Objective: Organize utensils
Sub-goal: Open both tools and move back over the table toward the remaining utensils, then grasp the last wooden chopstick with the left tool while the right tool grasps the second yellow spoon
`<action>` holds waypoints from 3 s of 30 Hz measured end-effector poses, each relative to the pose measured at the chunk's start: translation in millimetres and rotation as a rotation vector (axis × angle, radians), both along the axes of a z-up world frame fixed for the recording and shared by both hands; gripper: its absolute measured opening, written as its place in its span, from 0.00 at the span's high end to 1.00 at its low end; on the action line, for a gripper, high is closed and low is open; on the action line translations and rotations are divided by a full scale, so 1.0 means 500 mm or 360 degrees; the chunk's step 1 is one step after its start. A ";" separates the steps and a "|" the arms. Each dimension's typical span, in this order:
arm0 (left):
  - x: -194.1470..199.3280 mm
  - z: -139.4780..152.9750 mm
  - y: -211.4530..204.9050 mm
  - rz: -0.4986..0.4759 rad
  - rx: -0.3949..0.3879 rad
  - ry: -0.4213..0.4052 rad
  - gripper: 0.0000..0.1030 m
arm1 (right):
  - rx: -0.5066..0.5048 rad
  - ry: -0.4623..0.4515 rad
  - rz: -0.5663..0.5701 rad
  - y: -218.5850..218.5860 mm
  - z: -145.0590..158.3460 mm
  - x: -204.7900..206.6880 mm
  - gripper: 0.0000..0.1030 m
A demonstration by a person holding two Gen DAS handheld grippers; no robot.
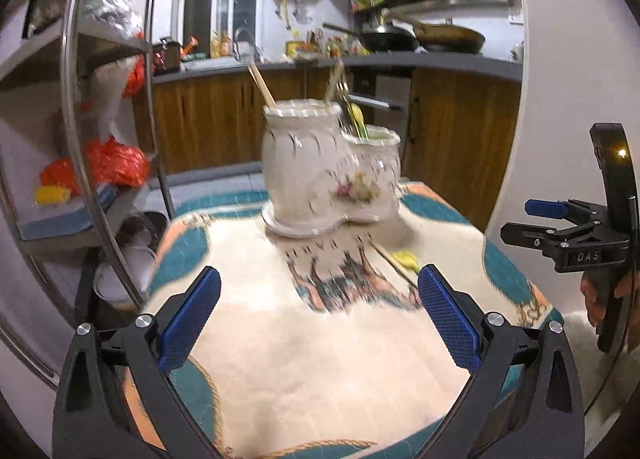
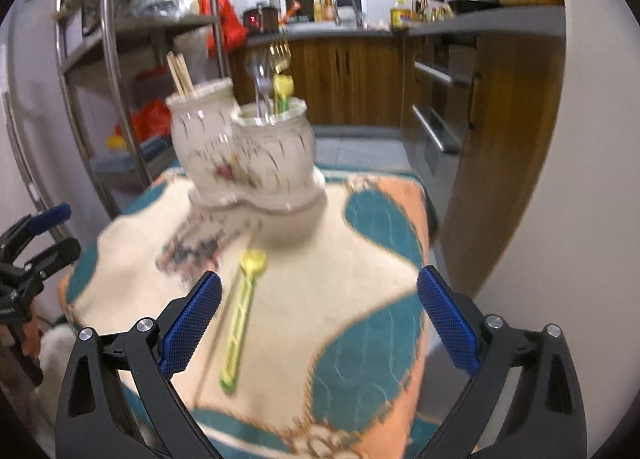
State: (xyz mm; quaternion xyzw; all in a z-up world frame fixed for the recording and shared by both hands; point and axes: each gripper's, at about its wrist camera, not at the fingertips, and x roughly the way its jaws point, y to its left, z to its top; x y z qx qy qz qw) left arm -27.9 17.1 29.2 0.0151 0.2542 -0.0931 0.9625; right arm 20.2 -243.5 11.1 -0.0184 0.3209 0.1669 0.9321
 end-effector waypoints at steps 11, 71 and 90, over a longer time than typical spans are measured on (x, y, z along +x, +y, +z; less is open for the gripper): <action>0.029 -0.072 -0.004 -0.0039 -0.0035 0.0148 0.06 | -0.0108 0.0263 0.0195 0.068 -0.068 0.018 0.11; 0.225 -0.106 -0.174 -0.0367 0.0345 0.0717 0.94 | -0.0011 0.0143 0.0102 0.000 -0.052 -0.001 0.90; 0.161 -0.101 -0.124 -0.0442 0.0287 0.0743 0.77 | -0.0022 0.0115 0.0139 0.033 -0.044 0.009 0.90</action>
